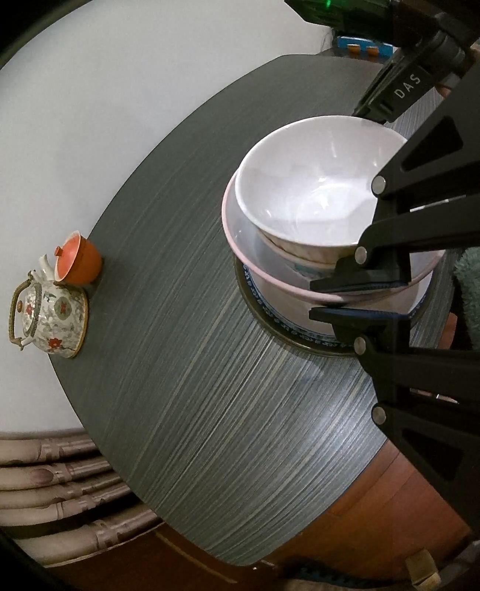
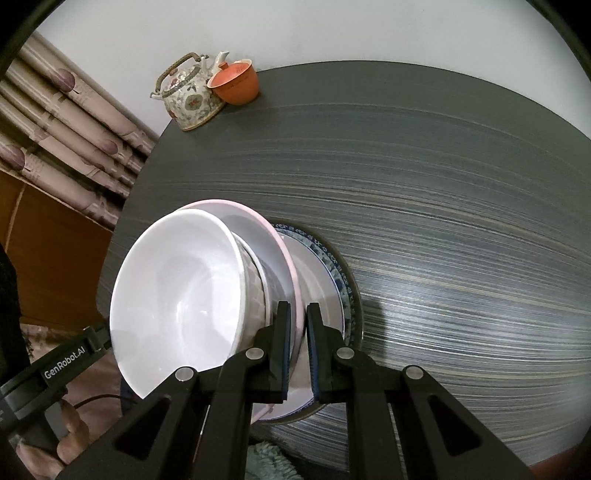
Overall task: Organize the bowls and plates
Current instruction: 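Lower the bowl stack onto the pink-flower plate and open both grippers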
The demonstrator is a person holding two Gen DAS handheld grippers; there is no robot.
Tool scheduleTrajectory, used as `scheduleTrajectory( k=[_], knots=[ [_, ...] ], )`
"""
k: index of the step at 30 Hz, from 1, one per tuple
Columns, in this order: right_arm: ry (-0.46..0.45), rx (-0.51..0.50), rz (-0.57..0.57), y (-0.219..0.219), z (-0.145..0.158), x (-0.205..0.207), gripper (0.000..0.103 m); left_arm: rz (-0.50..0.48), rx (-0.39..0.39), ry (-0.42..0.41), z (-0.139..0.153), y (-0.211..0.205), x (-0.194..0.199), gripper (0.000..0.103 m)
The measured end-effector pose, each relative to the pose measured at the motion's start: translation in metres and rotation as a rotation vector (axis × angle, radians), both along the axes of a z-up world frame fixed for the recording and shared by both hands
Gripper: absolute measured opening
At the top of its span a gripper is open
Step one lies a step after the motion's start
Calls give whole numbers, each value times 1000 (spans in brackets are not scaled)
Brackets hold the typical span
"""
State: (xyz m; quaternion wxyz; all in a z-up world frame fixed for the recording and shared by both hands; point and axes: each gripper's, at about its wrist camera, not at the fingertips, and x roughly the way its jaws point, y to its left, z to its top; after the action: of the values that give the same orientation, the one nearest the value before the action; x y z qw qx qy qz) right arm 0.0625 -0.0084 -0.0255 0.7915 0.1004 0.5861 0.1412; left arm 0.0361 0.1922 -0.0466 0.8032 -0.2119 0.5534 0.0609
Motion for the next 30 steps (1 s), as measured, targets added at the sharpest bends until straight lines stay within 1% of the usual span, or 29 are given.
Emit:
scheduleTrajectory(
  k=[3,8,13,19,21,24,30],
  knots=[
    [8,-3,-7,0,-4,1,11,-1,-1,-2,0,0,0,6],
    [-4,-2,-8,2,-5,3,12,-8,10,2,-5,0,3,6],
    [-16,-1,-9,1,-3,2,12,-7,17,-7,-5,-1,2,6],
    [-8,1,-12,0,-3,1,12,-9,31,-12,-4,-3,1,6],
    [-4,1,-14,1,-3,1,12,-5,36,-11,-4,-3,1,10],
    [-2,0,-10,1,-3,1,13,-6,36,-16,-3,-2,1,10],
    [-7,1,-15,-4,-1,-1,21,-12,58,-26,2,-3,-3,13]
  ],
)
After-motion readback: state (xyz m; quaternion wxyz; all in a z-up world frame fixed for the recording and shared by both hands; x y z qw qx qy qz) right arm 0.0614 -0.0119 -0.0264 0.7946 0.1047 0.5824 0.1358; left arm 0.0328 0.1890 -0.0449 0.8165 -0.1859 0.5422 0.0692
